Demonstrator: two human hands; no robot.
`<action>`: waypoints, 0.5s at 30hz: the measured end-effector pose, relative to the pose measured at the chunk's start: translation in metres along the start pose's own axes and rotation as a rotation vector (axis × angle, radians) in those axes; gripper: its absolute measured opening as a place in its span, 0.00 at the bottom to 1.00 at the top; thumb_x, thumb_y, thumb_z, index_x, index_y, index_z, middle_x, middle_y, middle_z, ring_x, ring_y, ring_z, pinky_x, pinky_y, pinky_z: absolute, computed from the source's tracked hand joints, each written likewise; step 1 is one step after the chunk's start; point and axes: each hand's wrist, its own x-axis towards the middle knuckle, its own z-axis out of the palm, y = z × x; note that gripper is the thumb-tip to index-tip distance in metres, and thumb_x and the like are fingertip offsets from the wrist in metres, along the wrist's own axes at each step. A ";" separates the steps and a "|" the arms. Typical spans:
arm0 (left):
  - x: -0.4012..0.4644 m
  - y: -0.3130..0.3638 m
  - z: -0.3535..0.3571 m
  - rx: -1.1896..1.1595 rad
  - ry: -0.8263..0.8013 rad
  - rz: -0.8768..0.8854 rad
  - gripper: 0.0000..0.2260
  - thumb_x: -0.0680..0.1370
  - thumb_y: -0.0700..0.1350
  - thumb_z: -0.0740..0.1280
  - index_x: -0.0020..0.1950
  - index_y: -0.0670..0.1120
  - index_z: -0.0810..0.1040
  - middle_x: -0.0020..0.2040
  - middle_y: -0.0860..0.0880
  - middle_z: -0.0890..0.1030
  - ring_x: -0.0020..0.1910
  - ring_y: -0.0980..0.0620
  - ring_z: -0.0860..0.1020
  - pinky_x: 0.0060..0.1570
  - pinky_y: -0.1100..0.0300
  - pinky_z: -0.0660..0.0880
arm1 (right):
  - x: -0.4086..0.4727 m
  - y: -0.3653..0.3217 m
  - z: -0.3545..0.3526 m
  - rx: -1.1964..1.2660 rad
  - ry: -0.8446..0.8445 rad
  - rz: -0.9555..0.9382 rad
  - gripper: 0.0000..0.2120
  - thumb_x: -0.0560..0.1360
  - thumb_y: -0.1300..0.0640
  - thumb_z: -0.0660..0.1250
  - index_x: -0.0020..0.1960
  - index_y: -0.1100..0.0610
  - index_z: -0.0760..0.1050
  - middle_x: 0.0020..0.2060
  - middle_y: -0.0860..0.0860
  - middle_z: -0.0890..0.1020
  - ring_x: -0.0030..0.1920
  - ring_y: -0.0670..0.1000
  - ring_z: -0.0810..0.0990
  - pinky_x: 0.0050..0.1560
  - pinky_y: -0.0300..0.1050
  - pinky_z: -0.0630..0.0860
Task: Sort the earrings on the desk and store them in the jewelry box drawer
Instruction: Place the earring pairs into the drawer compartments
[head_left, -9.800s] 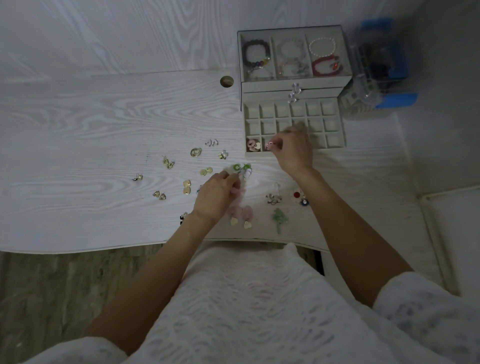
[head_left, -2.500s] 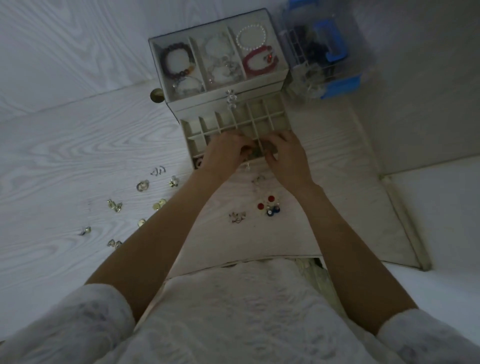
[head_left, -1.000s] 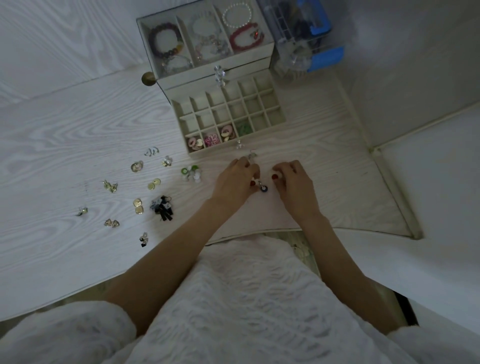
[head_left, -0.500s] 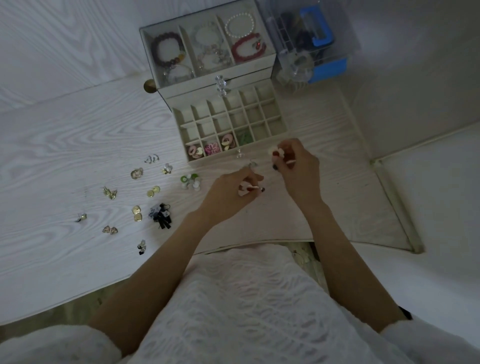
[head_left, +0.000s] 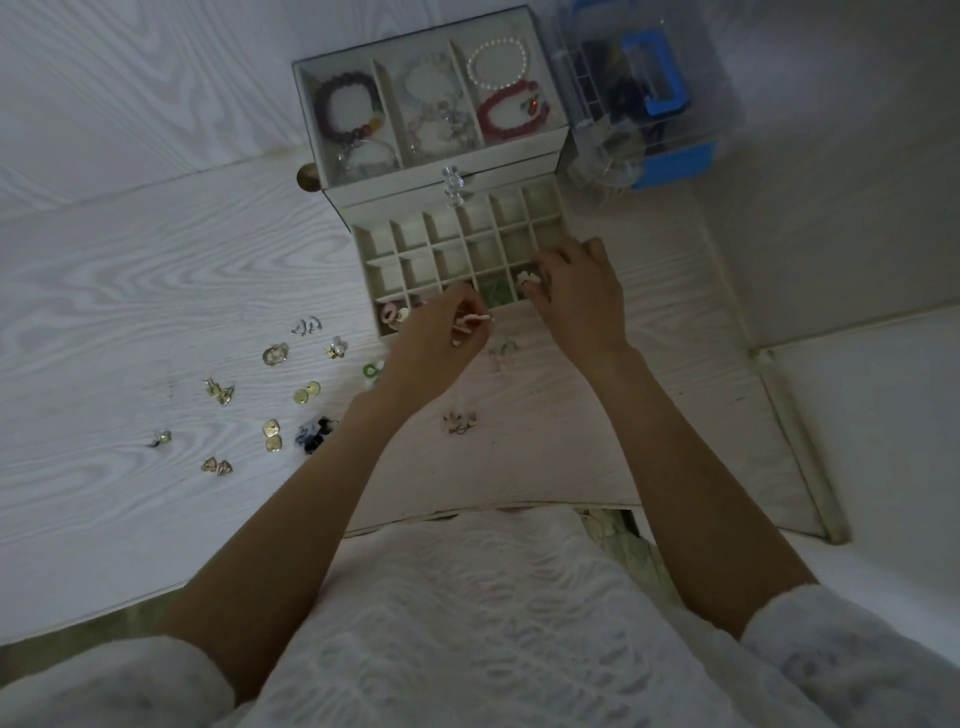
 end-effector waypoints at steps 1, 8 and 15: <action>0.008 0.000 0.000 0.025 0.000 0.020 0.03 0.76 0.40 0.66 0.46 0.44 0.72 0.40 0.51 0.78 0.36 0.57 0.76 0.36 0.75 0.69 | -0.003 0.002 0.000 -0.001 0.023 -0.001 0.10 0.75 0.58 0.65 0.52 0.62 0.77 0.51 0.59 0.78 0.53 0.61 0.71 0.50 0.51 0.70; 0.061 0.011 0.014 0.232 -0.054 0.073 0.06 0.76 0.44 0.66 0.50 0.44 0.77 0.44 0.46 0.81 0.42 0.49 0.78 0.43 0.58 0.73 | -0.020 0.017 0.000 0.068 -0.003 0.042 0.14 0.73 0.63 0.64 0.58 0.60 0.75 0.55 0.59 0.77 0.55 0.61 0.72 0.54 0.54 0.71; 0.069 0.013 0.020 0.410 -0.077 0.079 0.12 0.77 0.42 0.63 0.59 0.43 0.76 0.49 0.40 0.82 0.49 0.41 0.79 0.49 0.51 0.75 | -0.020 0.014 -0.001 0.144 0.046 0.056 0.16 0.72 0.65 0.63 0.60 0.60 0.74 0.53 0.59 0.79 0.52 0.61 0.73 0.53 0.52 0.71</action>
